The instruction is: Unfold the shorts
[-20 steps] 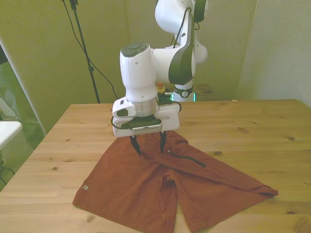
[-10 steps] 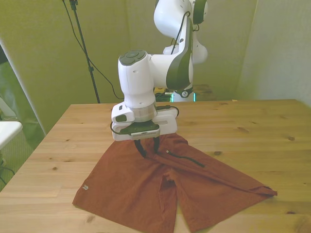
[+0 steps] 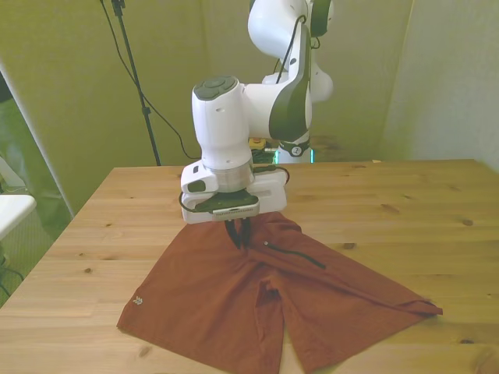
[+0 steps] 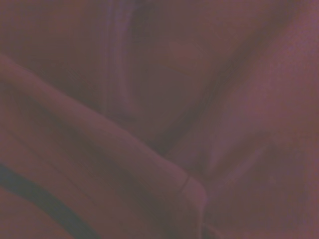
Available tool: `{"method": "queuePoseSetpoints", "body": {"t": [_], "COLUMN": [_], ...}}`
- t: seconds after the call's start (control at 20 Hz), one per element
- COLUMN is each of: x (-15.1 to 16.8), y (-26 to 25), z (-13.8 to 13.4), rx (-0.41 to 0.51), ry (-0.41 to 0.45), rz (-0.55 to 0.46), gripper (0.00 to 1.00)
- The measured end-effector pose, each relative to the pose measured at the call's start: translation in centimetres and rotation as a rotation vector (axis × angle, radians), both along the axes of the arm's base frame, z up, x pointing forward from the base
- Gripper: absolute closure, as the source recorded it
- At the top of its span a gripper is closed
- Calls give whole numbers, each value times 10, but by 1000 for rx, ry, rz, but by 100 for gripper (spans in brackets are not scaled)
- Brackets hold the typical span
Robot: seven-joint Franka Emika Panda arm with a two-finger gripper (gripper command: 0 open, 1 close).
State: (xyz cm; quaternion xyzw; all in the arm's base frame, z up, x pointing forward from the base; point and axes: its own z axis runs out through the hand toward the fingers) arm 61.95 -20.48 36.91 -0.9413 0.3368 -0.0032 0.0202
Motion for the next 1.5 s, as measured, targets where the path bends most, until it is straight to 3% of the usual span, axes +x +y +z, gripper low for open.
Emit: {"method": "queuePoseSetpoints", "body": {"t": [0.2,0.5,0.8,1.05,1.1,1.5], "x": [-27,-97,-173,-209,-212,-218], "y": [36,115,203,233,237,256], "z": [26,59,43,26,21,1], "rx": [-8,-28,-81,-152,-166,-205], "ry": [-28,-57,-33,-12,-6,7], "rz": [44,122,255,311,313,317], "gripper": [100,100,100,100,0,0]}}
